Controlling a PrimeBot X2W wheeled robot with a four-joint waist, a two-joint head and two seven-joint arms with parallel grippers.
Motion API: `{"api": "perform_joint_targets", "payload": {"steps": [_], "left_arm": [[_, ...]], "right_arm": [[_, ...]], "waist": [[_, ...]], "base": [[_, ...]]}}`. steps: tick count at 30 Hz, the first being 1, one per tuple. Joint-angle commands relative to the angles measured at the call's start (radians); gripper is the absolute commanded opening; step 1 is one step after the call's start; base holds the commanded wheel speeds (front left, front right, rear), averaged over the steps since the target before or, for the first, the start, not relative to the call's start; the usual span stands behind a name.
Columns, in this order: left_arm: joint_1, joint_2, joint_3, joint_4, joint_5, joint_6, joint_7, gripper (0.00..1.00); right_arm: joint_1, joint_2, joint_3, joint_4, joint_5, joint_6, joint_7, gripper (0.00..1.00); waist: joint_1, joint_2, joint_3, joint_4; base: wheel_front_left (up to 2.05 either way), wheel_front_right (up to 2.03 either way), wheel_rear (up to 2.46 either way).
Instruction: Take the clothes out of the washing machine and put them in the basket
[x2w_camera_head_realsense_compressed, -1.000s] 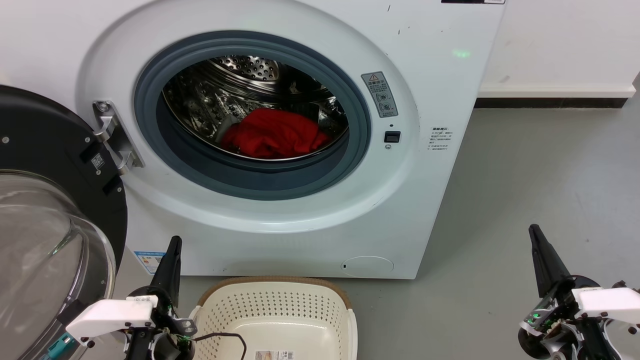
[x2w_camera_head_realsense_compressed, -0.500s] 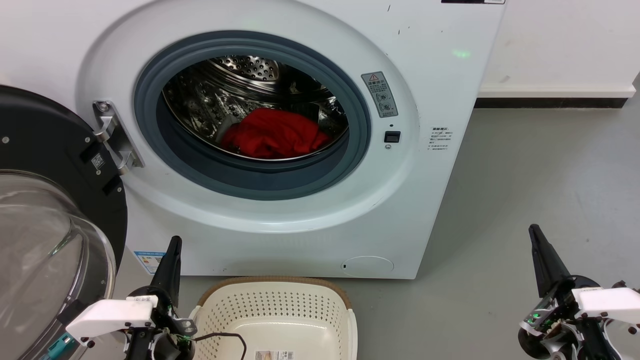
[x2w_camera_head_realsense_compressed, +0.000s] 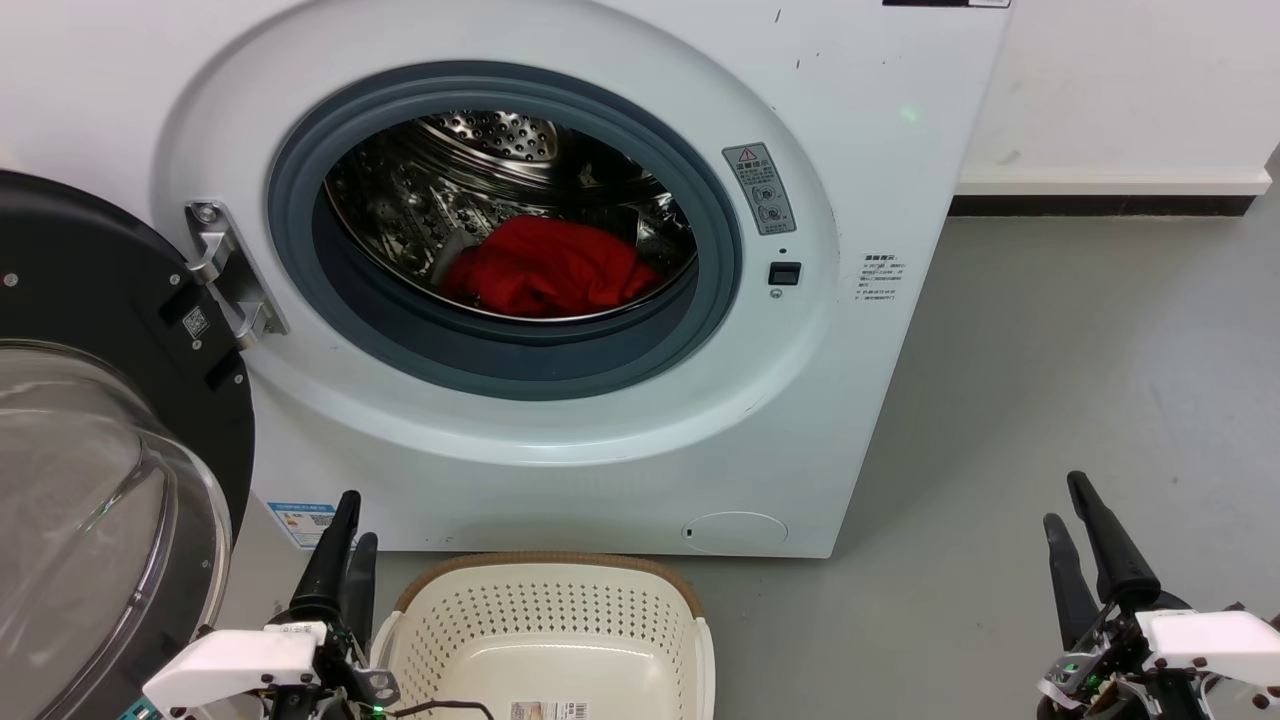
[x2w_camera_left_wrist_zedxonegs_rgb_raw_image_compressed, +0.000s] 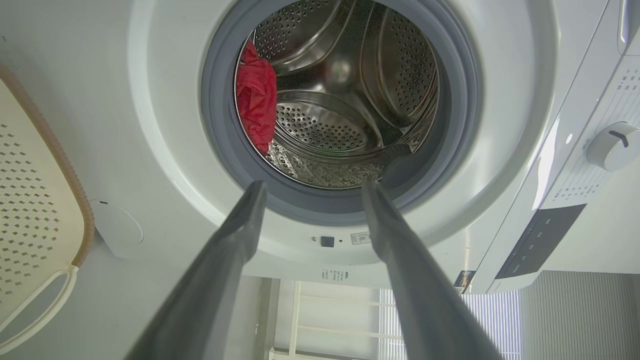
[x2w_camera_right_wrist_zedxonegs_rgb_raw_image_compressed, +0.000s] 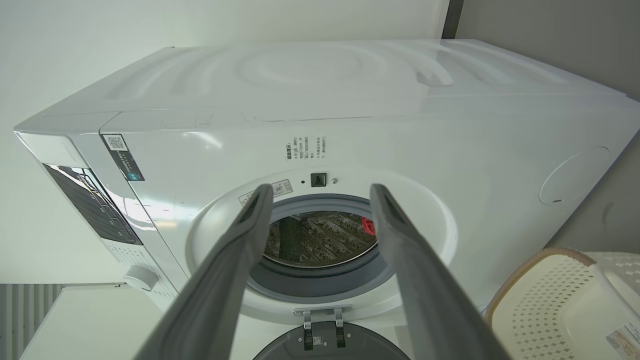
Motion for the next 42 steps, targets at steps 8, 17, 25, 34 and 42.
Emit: {"api": "perform_joint_targets", "payload": {"steps": [8,17,25,34,42], "left_arm": [[-0.013,0.002,-0.001,-0.062,0.133,0.016,-0.047,1.0],[-0.001,0.002,-0.024,-0.12,0.306,0.062,-0.087,1.0],[0.009,0.002,-0.052,-0.154,0.475,0.098,-0.12,1.0],[0.02,0.003,-0.079,-0.178,0.637,0.132,-0.154,1.0],[0.028,0.003,-0.095,-0.19,0.75,0.153,-0.179,1.0]], "right_arm": [[-0.005,0.0,-0.014,-0.035,-0.11,0.0,-0.048,1.0],[0.016,0.0,-0.012,-0.1,-0.322,0.0,-0.089,1.0],[0.036,0.0,-0.002,-0.152,-0.519,0.0,-0.121,1.0],[0.056,0.0,0.015,-0.205,-0.727,0.0,-0.155,1.0],[0.072,0.0,0.033,-0.232,-0.866,0.0,-0.179,1.0]], "waist": [[-0.0001,-0.0001,0.002,0.0],[-0.0001,-0.0001,0.004,0.0],[-0.0001,-0.0001,0.007,0.0],[-0.0001,-0.0001,0.009,0.0],[-0.0001,-0.0001,0.009,0.001]], "base": [[0.0,0.0,0.0],[0.0,0.0,0.0],[0.0,0.0,0.0],[0.0,0.0,0.0],[0.0,0.0,0.0]]}}
